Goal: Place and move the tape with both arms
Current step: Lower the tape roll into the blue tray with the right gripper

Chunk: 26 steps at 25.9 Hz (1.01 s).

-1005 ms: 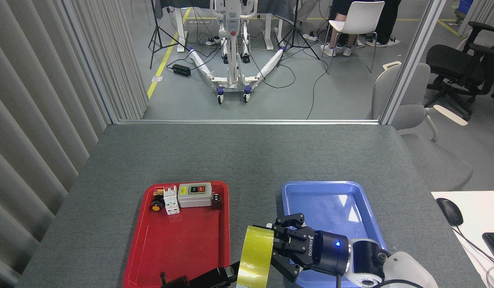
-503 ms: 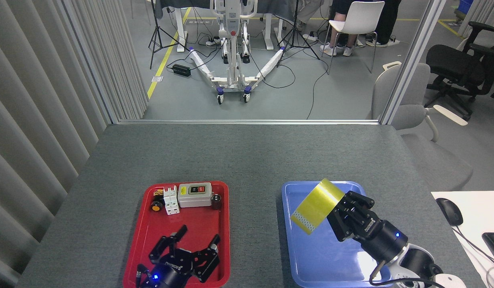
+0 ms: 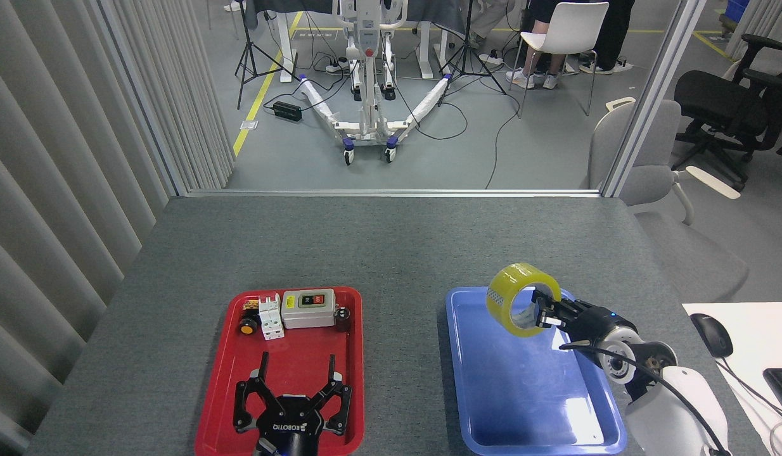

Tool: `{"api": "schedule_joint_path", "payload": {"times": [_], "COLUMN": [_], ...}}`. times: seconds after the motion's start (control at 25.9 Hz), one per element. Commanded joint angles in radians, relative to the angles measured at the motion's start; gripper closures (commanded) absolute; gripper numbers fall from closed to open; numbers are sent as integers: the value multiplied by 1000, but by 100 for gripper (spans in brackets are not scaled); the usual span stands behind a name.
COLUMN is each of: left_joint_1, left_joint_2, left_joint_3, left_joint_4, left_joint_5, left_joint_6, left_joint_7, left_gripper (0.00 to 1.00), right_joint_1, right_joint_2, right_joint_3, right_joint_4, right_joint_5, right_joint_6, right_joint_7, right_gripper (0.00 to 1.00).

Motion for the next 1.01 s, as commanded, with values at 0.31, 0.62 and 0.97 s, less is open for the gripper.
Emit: {"api": "schedule_joint_path", "payload": {"times": [0.31, 0.62, 0.97], "left_joint_1": [-21, -26, -26], "left_joint_2": [6, 26, 66], "left_joint_3": [-4, -1, 7], "left_joint_4": [35, 7, -20], "left_joint_5": [23, 24, 44], "left_joint_6": [-82, -249, -275], "left_joint_7": [9, 5, 13], "left_gripper": [0, 0, 0], "right_joint_1": [-63, -79, -113], "right_joint_2": [-130, -126, -110], "right_joint_3": [319, 330, 330], "right_joint_4": [38, 112, 173], "right_joint_5": [-114, -108, -105], "right_joint_6": [248, 260, 253], "right_joint_7": [189, 159, 150], "right_gripper": [81, 77, 69]}}
